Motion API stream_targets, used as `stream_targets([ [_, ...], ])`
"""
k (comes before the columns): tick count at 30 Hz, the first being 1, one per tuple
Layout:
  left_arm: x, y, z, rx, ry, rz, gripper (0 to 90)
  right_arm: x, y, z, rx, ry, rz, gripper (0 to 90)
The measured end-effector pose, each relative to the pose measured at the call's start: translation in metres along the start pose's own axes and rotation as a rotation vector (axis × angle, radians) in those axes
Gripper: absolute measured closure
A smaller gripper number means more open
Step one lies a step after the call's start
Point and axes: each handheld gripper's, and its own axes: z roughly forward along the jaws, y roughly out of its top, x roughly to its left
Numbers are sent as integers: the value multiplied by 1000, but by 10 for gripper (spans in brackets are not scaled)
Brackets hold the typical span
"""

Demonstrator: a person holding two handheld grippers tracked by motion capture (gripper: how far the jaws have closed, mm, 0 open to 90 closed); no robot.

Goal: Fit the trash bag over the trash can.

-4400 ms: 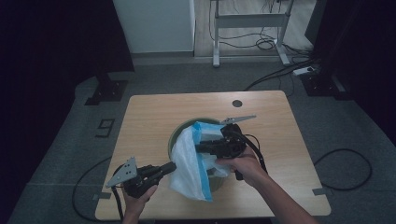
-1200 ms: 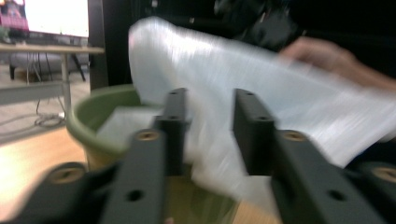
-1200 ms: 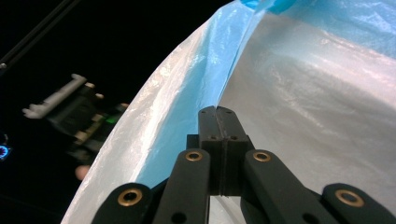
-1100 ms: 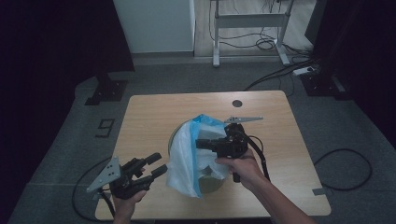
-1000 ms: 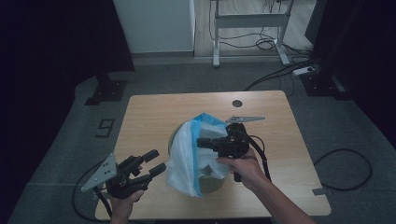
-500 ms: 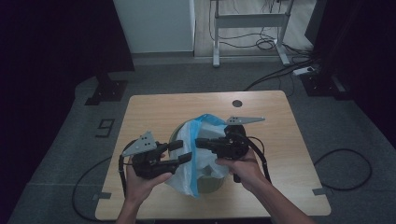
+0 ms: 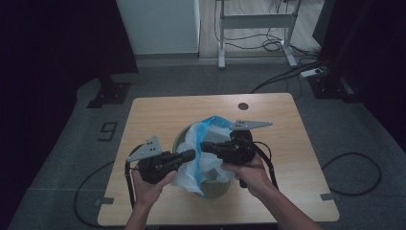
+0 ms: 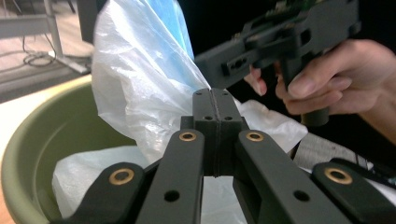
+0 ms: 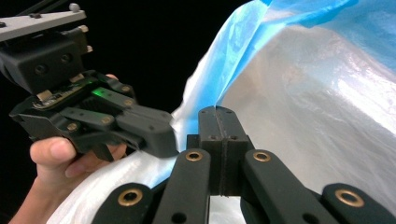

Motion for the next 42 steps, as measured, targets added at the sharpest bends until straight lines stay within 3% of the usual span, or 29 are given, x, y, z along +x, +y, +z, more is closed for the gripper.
stream_targets([
  [7,3,1,-16,-106,-18,-8,900,-6,-3,-6,-15,-10,14,894],
  [13,5,-1,-32,-168,44,-10,900,-10,-5,-12,-20,-14,14,895],
  [18,13,-6,-45,-219,90,-34,900,-20,-10,-28,-34,-33,19,895],
  [21,15,-9,-48,-231,115,-38,900,-26,-13,-37,-40,-44,30,894],
  [25,17,-14,-49,-224,136,-42,900,-27,-22,-52,-29,-34,4,894],
  [31,13,-23,-42,-208,107,-40,900,-24,-38,-74,-47,-39,-44,886],
  [34,10,-25,-40,-204,99,-34,900,-20,-33,-78,-85,-47,-64,639],
  [39,10,-28,-37,-202,96,-30,900,-10,-20,-70,-102,-35,-84,469],
  [42,10,-29,-38,-204,91,-27,900,-10,-13,-57,-101,-85,-78,431],
])
